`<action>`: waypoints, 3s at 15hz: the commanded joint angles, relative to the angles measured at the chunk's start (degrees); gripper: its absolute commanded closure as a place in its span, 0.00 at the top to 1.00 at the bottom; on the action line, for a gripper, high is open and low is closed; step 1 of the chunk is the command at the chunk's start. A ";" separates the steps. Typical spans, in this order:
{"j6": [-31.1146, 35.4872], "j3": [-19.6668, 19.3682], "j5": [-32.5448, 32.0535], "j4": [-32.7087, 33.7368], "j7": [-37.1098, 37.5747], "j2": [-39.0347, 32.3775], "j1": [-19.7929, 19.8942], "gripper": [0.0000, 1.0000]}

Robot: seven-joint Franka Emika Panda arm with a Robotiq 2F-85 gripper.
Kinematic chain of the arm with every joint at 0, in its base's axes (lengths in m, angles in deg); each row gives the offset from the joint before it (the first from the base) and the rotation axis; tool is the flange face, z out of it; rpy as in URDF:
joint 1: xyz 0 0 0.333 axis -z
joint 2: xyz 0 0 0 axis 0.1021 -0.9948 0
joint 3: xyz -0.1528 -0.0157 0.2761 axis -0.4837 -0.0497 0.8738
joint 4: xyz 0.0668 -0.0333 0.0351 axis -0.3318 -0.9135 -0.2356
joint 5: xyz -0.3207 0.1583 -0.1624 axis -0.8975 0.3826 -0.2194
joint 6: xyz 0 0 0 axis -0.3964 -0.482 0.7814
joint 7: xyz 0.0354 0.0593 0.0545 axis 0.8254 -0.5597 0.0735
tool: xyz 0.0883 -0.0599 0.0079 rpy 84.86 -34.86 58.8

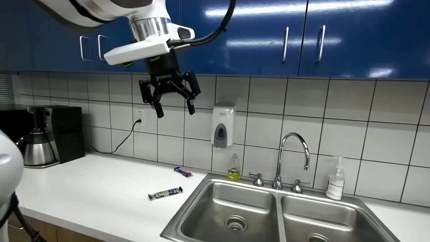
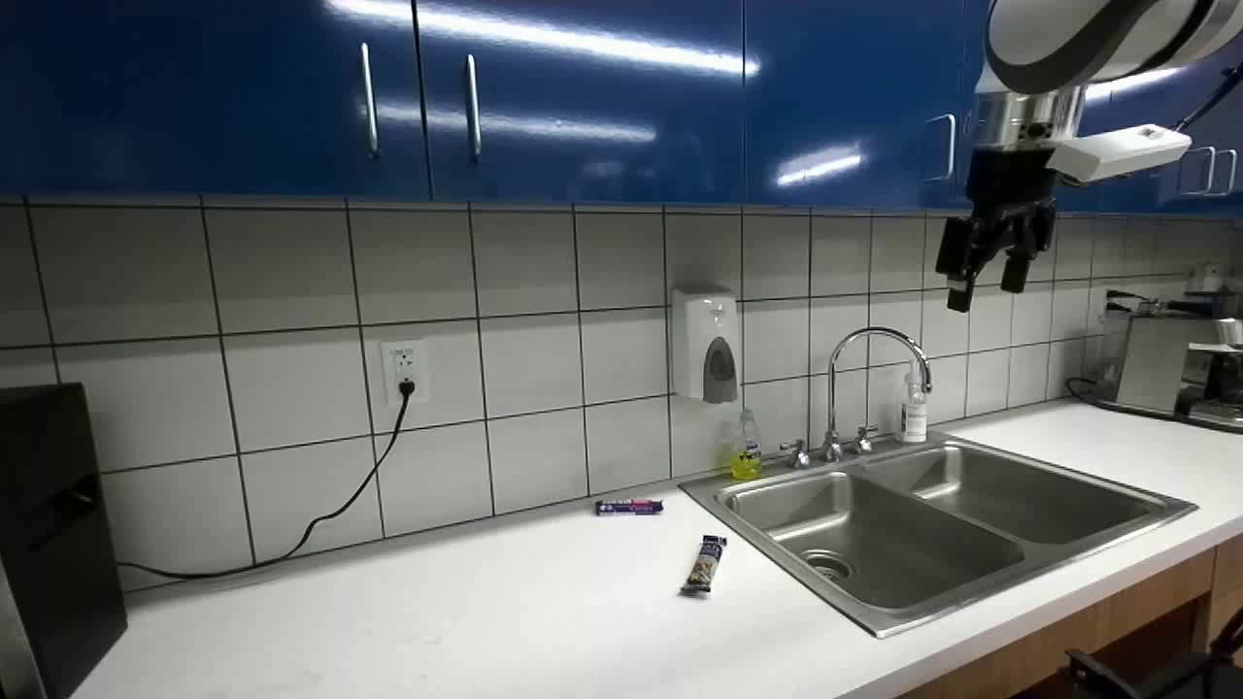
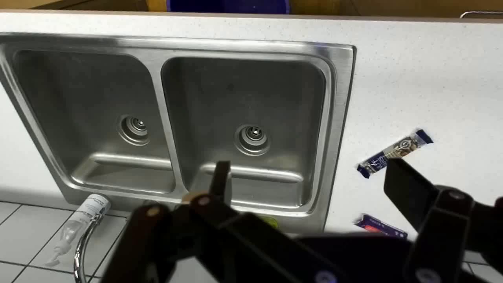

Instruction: Put one sachet in the sink on the left.

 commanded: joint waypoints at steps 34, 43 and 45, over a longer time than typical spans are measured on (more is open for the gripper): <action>43.13 10.12 -17.01 13.28 46.31 -68.11 0.01 1.00; 44.95 -0.57 -9.93 25.07 44.76 -80.40 -13.68 1.00; 45.64 -2.68 -8.52 25.89 44.50 -81.60 -17.07 1.00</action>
